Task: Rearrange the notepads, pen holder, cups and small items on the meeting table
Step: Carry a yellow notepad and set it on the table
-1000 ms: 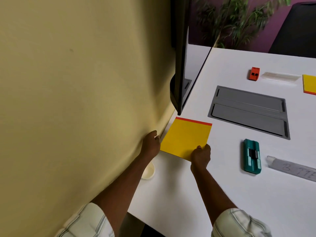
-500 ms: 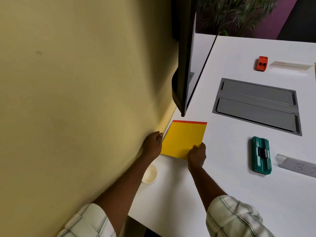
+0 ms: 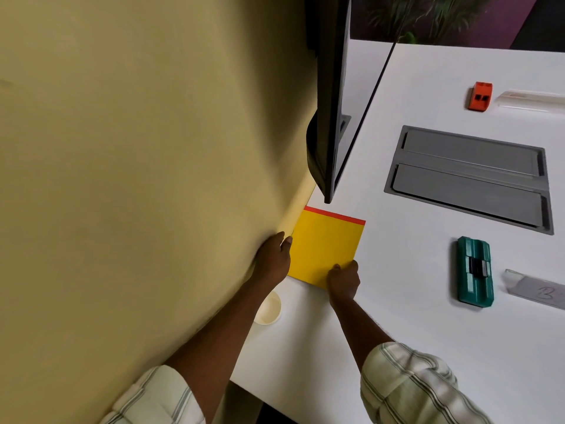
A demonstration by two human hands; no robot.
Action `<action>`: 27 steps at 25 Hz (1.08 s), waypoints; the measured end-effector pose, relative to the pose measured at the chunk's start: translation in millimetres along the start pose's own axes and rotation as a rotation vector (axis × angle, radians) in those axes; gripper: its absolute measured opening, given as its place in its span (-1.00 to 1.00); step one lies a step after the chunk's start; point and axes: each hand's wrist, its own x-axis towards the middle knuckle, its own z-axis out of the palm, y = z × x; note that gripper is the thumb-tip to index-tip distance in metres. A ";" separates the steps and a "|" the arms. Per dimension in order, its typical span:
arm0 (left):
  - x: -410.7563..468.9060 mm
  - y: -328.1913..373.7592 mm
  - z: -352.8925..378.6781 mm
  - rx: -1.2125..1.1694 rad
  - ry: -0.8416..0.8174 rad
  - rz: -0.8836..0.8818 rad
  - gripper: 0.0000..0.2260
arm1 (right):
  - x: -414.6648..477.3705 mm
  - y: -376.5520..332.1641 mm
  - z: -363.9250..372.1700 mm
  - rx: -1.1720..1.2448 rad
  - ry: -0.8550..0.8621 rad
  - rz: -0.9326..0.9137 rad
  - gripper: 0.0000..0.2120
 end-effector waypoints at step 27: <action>-13.2 10.0 1.3 0.093 -0.029 0.033 -0.57 | 19.6 -6.3 -0.6 -0.328 0.022 -0.004 -0.59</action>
